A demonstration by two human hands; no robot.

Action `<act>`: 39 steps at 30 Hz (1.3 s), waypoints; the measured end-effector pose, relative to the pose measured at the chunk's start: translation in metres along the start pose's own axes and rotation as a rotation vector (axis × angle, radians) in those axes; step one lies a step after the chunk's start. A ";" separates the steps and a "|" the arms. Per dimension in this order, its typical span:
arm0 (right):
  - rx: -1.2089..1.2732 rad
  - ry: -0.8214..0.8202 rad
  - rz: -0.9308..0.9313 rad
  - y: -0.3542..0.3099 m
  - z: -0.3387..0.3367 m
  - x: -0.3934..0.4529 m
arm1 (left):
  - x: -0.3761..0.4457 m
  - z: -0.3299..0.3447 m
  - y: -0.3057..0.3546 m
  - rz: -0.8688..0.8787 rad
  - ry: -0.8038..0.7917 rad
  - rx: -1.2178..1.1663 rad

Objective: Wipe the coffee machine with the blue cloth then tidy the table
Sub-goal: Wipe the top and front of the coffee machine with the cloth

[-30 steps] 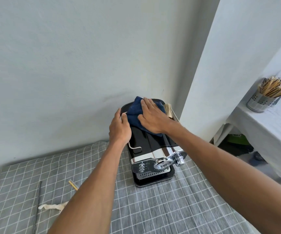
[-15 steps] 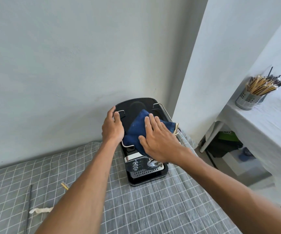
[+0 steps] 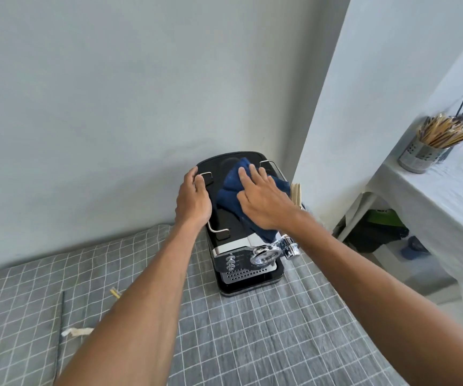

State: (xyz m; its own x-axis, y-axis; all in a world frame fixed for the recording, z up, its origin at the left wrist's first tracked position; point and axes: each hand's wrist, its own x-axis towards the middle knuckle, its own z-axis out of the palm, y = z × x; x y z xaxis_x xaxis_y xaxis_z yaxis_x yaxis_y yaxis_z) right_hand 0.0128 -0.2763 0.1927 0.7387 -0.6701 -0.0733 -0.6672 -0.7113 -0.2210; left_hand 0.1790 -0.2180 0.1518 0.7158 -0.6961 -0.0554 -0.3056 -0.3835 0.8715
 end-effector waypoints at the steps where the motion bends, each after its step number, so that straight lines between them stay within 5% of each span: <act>1: 0.023 0.016 0.023 -0.006 0.000 0.008 | 0.001 -0.001 0.000 -0.009 -0.002 -0.004; 8: 0.059 -0.071 -0.230 0.012 0.002 -0.015 | 0.006 0.002 -0.002 -0.006 -0.007 0.011; 16: -0.030 0.014 -0.071 -0.013 0.001 0.018 | 0.005 0.001 -0.002 0.008 -0.016 0.026; 22: -0.182 0.017 -0.267 -0.015 0.013 -0.040 | 0.008 0.003 0.001 -0.028 -0.040 -0.096; 29: -0.020 0.028 0.293 -0.033 0.005 -0.008 | -0.001 0.000 0.004 -0.052 -0.049 -0.094; 35: -0.066 0.042 0.068 -0.033 0.014 -0.017 | -0.001 0.000 0.005 -0.069 -0.021 -0.081; 39: -0.026 0.081 0.222 -0.033 0.022 -0.042 | -0.001 0.000 0.007 -0.060 -0.014 -0.065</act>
State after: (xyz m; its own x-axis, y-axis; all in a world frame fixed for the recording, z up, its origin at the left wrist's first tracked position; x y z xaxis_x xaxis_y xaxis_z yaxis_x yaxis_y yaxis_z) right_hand 0.0065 -0.2199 0.1818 0.5643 -0.8246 -0.0393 -0.8154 -0.5493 -0.1828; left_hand 0.1760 -0.2195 0.1576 0.7223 -0.6820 -0.1151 -0.2208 -0.3851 0.8961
